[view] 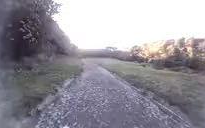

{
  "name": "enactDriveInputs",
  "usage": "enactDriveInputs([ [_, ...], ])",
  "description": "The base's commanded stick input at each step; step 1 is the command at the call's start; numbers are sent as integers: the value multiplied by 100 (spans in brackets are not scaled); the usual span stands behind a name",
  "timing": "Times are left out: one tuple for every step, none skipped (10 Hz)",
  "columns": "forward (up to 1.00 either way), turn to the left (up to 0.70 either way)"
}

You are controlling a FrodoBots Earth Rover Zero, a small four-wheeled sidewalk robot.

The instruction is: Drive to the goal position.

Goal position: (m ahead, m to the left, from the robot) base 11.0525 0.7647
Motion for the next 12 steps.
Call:
enactDriveInputs([
  [100, 0],
  [100, 0],
  [100, 0],
  [100, 0],
  [100, 0],
  [100, 0],
  [100, 0],
  [100, 12],
  [100, 28],
  [100, 39],
  [100, 39],
  [100, 39],
])
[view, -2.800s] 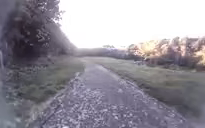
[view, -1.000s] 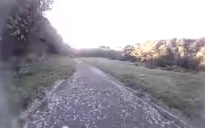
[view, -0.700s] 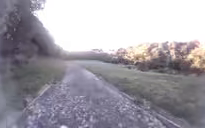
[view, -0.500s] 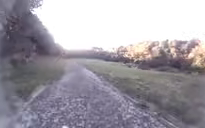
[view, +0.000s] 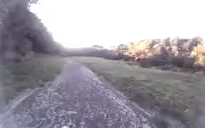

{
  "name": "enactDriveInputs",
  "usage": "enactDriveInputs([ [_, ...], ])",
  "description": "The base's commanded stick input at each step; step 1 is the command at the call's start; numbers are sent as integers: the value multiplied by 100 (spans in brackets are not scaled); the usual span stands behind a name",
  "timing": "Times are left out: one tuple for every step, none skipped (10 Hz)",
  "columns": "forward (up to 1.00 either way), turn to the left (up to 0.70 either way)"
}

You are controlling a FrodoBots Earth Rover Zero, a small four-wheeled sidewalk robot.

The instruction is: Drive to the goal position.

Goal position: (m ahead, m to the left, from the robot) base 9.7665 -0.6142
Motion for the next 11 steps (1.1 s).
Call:
enactDriveInputs([
  [100, 39],
  [100, 38],
  [90, 3],
  [86, 1],
  [97, 0],
  [99, 0],
  [100, 0],
  [100, 0],
  [100, 0],
  [100, 0],
  [100, 0],
])
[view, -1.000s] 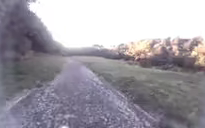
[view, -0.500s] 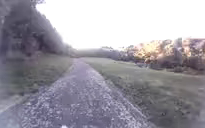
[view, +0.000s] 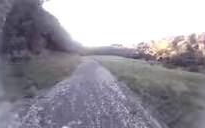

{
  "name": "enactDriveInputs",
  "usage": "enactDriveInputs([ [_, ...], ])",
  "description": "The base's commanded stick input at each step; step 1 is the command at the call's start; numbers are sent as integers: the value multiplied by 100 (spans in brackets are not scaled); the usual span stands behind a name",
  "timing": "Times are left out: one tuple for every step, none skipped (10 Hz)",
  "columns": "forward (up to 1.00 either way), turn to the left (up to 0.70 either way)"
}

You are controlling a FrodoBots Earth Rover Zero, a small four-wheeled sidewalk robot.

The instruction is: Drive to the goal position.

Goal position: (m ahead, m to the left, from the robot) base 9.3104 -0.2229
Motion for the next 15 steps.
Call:
enactDriveInputs([
  [100, 0],
  [100, 0],
  [100, 0],
  [100, 0],
  [100, 37],
  [100, 38],
  [100, 38],
  [100, 38],
  [100, 38],
  [100, 8],
  [100, 2],
  [100, 0],
  [100, 0],
  [100, 0],
  [100, 0],
])
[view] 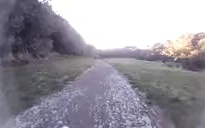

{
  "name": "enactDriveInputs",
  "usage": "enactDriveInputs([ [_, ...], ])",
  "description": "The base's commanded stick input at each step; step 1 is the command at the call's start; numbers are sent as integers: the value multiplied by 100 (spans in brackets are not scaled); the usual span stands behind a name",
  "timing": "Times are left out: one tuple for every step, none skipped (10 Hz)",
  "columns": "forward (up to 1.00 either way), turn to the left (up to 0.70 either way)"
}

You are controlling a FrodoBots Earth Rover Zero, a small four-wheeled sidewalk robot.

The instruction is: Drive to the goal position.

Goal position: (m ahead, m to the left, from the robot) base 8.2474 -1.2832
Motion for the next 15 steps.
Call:
enactDriveInputs([
  [100, 0],
  [100, 0],
  [100, 0],
  [100, 0],
  [100, 0],
  [100, -9],
  [100, -20],
  [100, -31],
  [100, -17],
  [100, 0],
  [100, 0],
  [100, 0],
  [100, 0],
  [100, 0],
  [100, 1],
])
